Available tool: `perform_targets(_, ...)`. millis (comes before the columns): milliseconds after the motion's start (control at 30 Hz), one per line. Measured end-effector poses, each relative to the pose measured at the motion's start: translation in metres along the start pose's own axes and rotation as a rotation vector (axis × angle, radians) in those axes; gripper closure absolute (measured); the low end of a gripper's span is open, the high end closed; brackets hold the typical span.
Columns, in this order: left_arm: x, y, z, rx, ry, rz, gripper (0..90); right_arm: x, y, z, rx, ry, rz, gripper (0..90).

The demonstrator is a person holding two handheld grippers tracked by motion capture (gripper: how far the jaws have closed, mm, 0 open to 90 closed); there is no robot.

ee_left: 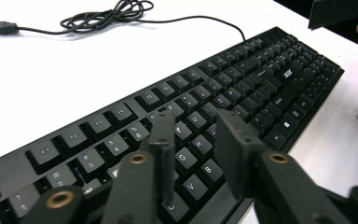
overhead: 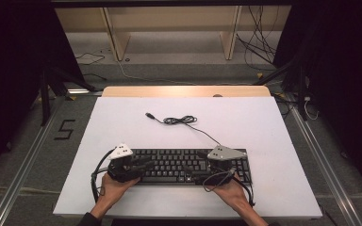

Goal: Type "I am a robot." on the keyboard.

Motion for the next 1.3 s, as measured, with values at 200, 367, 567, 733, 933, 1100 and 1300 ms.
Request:
perform_targets(200,-0.003,0.004,0.005,0.022,0.005,0.011,59.3,-0.001,-0.001,-0.001,-0.005,0.002,0.002,27.2)
perform_targets(367,-0.007,0.005,0.008,0.036,0.019,0.017,53.3,-0.001,-0.001,-0.002,-0.005,0.003,0.004,27.3)
perform_targets(567,-0.009,0.008,0.012,0.061,0.035,0.029,42.1,-0.002,-0.001,-0.003,-0.005,0.006,0.005,27.2)
perform_targets(733,-0.012,0.011,0.017,0.085,0.051,0.034,36.8,-0.003,-0.001,-0.004,-0.009,0.01,0.006,27.3)
perform_targets(933,-0.016,0.011,0.022,0.098,0.075,0.043,32.3,-0.005,-0.002,-0.008,-0.02,0.016,0.006,28.1)
perform_targets(1100,-0.016,0.01,0.025,0.105,0.085,0.044,29.9,-0.006,-0.001,-0.013,-0.032,0.018,0.01,30.2)
perform_targets(1300,-0.016,0.01,0.028,0.115,0.089,0.049,28.4,-0.005,0.001,-0.021,-0.043,0.024,0.004,34.0)
Point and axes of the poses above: each handheld gripper's, and its own axes: z roughly backward along the jaws, y roughly out of its top, x roughly to its right, the point moved 9 cm from there along -z, roughly forward along the jaws, and after that the axes turned 9 degrees about x, right-handed, at the moved point
